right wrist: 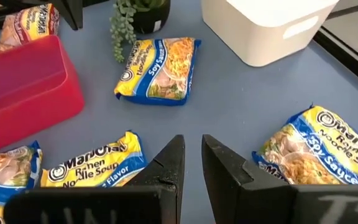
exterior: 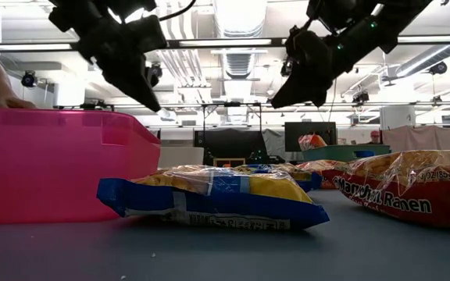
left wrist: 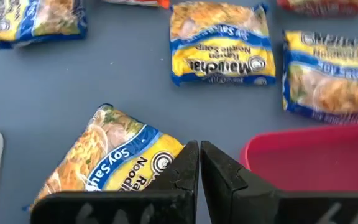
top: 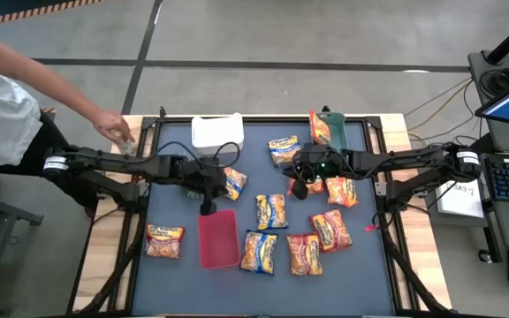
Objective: Sort Maruchan noodles
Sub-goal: Put the left blue noodle pack into the red bin
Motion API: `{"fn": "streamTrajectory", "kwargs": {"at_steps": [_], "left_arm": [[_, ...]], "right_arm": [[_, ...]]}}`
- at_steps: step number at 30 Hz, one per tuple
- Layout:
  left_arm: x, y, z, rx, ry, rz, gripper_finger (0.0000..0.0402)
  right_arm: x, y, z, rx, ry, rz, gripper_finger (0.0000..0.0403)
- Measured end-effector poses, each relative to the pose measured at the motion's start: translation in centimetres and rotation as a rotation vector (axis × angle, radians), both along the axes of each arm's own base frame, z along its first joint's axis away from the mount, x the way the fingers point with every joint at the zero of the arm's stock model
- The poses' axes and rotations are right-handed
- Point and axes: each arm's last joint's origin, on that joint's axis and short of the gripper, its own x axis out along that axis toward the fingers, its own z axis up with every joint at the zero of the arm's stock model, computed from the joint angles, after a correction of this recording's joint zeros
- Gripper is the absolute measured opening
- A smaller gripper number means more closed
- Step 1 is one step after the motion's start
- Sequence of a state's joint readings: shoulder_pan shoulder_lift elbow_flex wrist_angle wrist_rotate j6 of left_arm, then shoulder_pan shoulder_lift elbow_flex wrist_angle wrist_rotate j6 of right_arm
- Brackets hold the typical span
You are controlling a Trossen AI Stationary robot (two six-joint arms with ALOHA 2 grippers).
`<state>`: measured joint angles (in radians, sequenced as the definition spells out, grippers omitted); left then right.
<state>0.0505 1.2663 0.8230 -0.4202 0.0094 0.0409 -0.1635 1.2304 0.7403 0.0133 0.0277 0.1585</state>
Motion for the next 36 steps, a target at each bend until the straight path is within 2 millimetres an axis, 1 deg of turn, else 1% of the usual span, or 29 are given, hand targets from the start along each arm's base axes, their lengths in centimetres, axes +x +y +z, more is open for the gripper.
{"fn": "streamTrajectory", "kwargs": {"at_steps": [4,6,9,12,15,18,21,27,36], "left_arm": [[0.0,0.0,0.0,0.06,0.002,-0.056,0.0014],[0.0,0.2,0.0,0.121,0.011,-0.06,0.0028],[0.0,0.3,-0.3,0.205,0.039,-0.094,0.0061],[0.4,0.3,-1.0,0.252,0.074,-0.16,0.01],[1.0,0.4,-2.2,0.29,0.132,-0.178,0.0137],[1.4,0.5,-3.2,0.313,0.176,-0.21,0.0157],[1.7,0.5,-4.2,0.322,0.217,-0.239,0.016],[2.2,0.8,-5.9,0.318,0.286,-0.255,0.0148],[3.0,0.8,-7.4,0.326,0.318,-0.274,0.0137]], "right_arm": [[0.0,0.0,0.1,-0.003,-0.008,0.001,0.0043],[0.0,0.0,0.0,-0.004,-0.011,0.001,0.0043],[0.0,0.0,-0.1,-0.003,-0.007,0.001,0.0043],[0.0,0.0,-0.2,-0.003,-0.004,0.001,0.0043],[-0.1,0.0,-0.2,-0.004,-0.003,0.002,0.0043],[-0.1,0.0,-0.4,-0.003,0.002,0.002,0.0043],[-0.2,0.0,-0.6,-0.003,0.007,0.003,0.0043],[-0.3,0.0,-0.7,-0.003,0.008,0.003,0.0043],[-0.3,0.0,-0.8,-0.001,0.007,0.002,0.0043]]}}
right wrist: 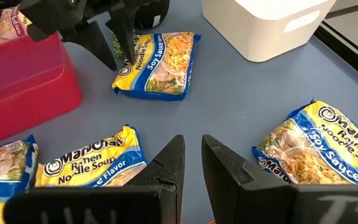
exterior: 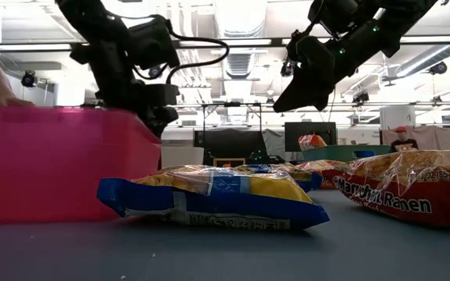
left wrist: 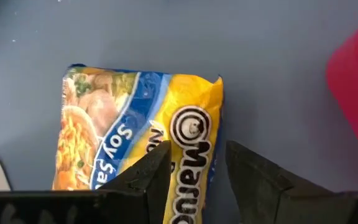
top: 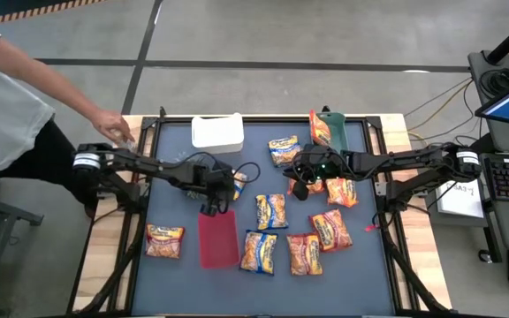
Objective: Sort Maruchan noodles
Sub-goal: Put the left blue noodle pack into the red bin
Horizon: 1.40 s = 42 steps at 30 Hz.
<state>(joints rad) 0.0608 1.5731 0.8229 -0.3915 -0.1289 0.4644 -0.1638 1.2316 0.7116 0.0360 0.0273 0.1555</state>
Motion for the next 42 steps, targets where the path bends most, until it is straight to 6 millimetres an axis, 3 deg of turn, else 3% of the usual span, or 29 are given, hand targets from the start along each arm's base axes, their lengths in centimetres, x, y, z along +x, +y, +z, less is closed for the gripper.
{"fn": "streamTrajectory", "kwargs": {"at_steps": [12,28,35,42], "left_arm": [[0.6,0.3,-0.9,0.024,0.008,0.01,0.0119],[-0.3,0.3,2.0,0.001,-0.093,0.058,0.0114],[-1.4,0.2,4.8,-0.006,-0.208,0.076,0.0114],[-2.9,-0.1,8.7,-0.121,-0.452,0.115,0.0114]], "right_arm": [[0.0,0.0,0.0,0.001,0.0,0.0,0.0043],[0.1,0.0,0.1,0.059,-0.023,-0.041,0.0043],[1.5,-0.5,-0.4,0.078,-0.106,-0.091,0.0043],[4.7,-1.0,-1.5,0.087,-0.059,-0.084,0.0043]]}}
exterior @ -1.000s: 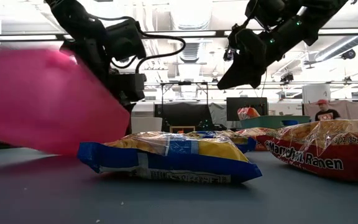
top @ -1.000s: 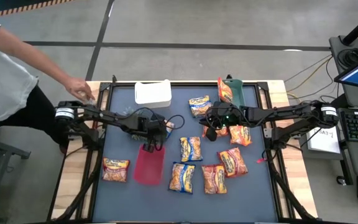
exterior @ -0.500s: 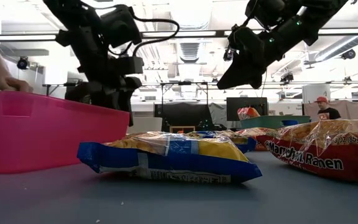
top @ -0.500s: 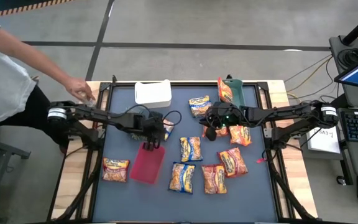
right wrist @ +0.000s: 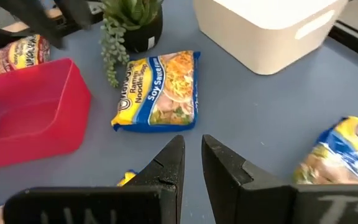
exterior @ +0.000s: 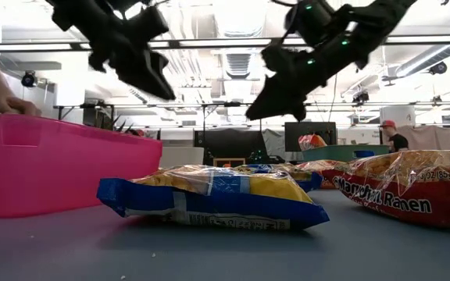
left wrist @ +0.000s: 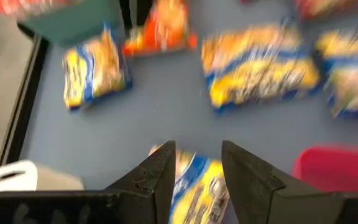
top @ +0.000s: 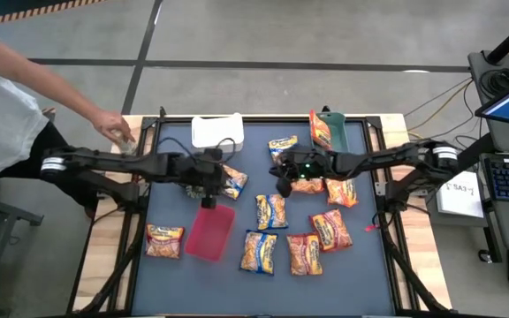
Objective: Sort Maruchan noodles
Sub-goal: Put the left blue noodle pack into the red bin
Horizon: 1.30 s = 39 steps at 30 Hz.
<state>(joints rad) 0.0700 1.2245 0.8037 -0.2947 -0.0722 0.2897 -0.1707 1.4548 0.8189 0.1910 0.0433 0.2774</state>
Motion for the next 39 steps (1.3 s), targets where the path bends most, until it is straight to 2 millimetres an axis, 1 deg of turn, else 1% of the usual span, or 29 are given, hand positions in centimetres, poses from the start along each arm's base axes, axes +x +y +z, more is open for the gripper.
{"fn": "streamTrajectory", "kwargs": {"at_steps": [4,12,17,21,27,29,30,33,36,39], "left_arm": [[-0.8,-0.2,0.4,-0.047,-0.105,0.007,0.0114],[-1.7,-0.2,1.3,-0.113,-0.187,0.06,0.0114],[-1.8,-0.2,1.5,-0.113,-0.195,0.067,0.0114],[-1.8,-0.2,1.5,-0.113,-0.195,0.067,0.0114],[-1.8,-0.2,1.4,-0.113,-0.195,0.067,0.0114],[-1.8,-0.2,1.4,-0.113,-0.191,0.068,0.0114],[-1.7,-0.2,1.3,-0.112,-0.191,0.071,0.0114],[-1.6,-0.1,0.8,-0.101,-0.175,0.104,0.0114],[-1.1,0.0,-0.3,-0.078,-0.136,0.129,0.0114],[-0.3,0.1,-1.6,-0.068,-0.086,0.125,0.0114]], "right_arm": [[2.5,-0.3,-0.2,-0.006,0.013,0.045,0.0043],[7.9,-1.2,-1.0,-0.038,0.036,0.077,0.0043],[10.7,-1.7,-2.1,-0.064,0.08,0.099,0.0043],[12.2,-2.0,-3.5,-0.063,0.103,0.103,0.0043],[13.4,-2.2,-6.1,-0.066,0.153,0.113,0.0043],[13.3,-2.3,-6.9,-0.063,0.2,0.112,0.0043],[13.2,-2.3,-6.9,-0.063,0.228,0.105,0.0043],[12.2,-2.3,-6.4,-0.058,0.323,0.096,0.0043],[11.4,-2.2,-5.5,-0.06,0.371,0.106,0.0043],[10.6,-2.0,-3.9,-0.071,0.4,0.114,0.0043]]}}
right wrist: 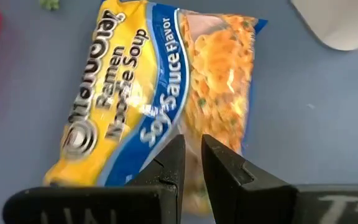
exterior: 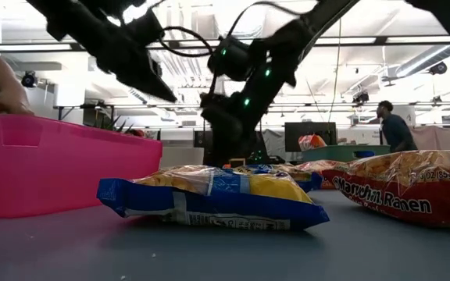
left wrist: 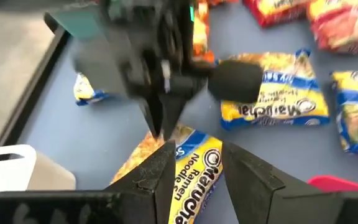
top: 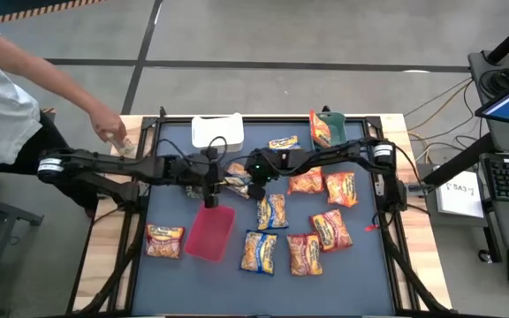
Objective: Sort Maruchan noodles
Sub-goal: Put the left blue noodle pack into the red bin
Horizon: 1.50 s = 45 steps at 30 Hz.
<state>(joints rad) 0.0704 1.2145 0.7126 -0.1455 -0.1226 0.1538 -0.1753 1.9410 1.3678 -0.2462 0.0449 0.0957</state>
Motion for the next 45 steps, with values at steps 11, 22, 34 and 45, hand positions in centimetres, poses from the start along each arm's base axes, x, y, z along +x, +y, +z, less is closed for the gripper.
{"fn": "streamTrajectory", "kwargs": {"at_steps": [11,22,34,45], "left_arm": [[2.1,0.3,-4.4,0.003,0.19,-0.01,0.006],[2.0,1.0,-4.9,0.004,0.205,0.01,0.0002],[2.7,1.5,-8.1,-0.005,0.313,0.017,0.0],[3.0,1.6,-8.2,0.024,0.294,0.016,0.0]], "right_arm": [[-3.7,0.8,3.2,0.055,0.023,-0.058,0.0043],[-5.5,1.2,0.2,0.15,-0.047,-0.189,0.0043],[-5.2,1.0,0.4,0.288,-0.127,-0.28,0.011],[-5.1,0.7,0.5,0.3,-0.14,-0.301,0.0225]]}}
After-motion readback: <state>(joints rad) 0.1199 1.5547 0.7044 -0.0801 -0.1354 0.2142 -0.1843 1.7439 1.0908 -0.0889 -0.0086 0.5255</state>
